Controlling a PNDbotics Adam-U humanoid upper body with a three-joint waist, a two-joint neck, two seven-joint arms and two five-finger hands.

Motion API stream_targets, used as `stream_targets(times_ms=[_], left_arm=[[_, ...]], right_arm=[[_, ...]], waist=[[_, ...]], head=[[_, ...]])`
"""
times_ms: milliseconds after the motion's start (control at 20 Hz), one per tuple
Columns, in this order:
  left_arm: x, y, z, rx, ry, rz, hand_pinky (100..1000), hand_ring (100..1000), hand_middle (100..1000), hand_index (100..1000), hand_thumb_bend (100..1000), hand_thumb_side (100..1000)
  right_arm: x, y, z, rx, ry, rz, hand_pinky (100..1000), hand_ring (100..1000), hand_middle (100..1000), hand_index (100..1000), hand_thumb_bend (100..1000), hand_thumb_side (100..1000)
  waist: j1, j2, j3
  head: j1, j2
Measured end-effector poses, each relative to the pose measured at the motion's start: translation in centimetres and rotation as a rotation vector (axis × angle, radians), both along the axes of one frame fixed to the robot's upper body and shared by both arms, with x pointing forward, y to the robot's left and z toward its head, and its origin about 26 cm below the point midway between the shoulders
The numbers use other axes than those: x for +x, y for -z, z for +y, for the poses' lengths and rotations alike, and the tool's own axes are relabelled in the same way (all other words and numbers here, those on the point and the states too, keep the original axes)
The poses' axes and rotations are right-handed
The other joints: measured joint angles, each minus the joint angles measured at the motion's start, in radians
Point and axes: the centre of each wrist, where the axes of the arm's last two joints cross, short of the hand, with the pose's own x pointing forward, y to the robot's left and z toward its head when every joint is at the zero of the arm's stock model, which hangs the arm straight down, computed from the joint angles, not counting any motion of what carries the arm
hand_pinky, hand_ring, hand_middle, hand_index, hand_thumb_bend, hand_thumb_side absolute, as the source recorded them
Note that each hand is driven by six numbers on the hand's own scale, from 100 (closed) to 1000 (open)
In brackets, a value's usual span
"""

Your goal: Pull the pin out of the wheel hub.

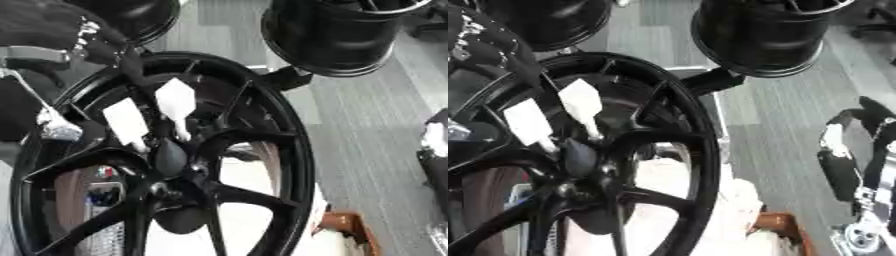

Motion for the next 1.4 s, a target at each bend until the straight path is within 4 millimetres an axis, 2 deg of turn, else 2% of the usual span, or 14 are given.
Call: stream_targets(times_ms=[300, 650, 950, 1200, 1400], left_arm=[[-2.0, -1.3, 0.5, -0.048, 0.084, -0.017, 867, 865, 818, 861, 285, 364], [-4.6, -0.9, 1.3, -0.002, 0.105, -0.02, 868, 866, 819, 860, 309, 378], [-4.9, -0.7, 1.9, 0.022, 0.077, -0.029, 871, 869, 820, 866, 328, 383], [-4.8, -0.3, 2.3, 0.046, 0.046, -0.042, 871, 871, 817, 860, 363, 426], [-4.7, 0.0, 2.4, 0.069, 0.021, -0.061, 870, 872, 817, 861, 393, 417]], right_arm=[[0.2, -0.2, 0.2, -0.012, 0.001, -0.02, 859, 756, 600, 776, 100, 361], [0.4, -0.3, 0.7, -0.023, -0.003, -0.049, 859, 756, 600, 775, 100, 362], [0.5, -0.3, 0.8, -0.022, -0.006, -0.056, 859, 756, 600, 775, 100, 363], [0.5, -0.4, 0.9, -0.021, -0.008, -0.062, 859, 756, 600, 775, 100, 365], [0.6, -0.5, 1.0, -0.018, -0.009, -0.064, 858, 755, 600, 775, 100, 367]], waist=[[0.025, 0.029, -0.041], [0.04, 0.052, -0.07], [0.046, 0.053, -0.074], [0.046, 0.053, -0.078], [0.046, 0.059, -0.081]], head=[[0.012, -0.01], [0.042, -0.011], [0.057, -0.005], [0.062, -0.005], [0.066, -0.005]])
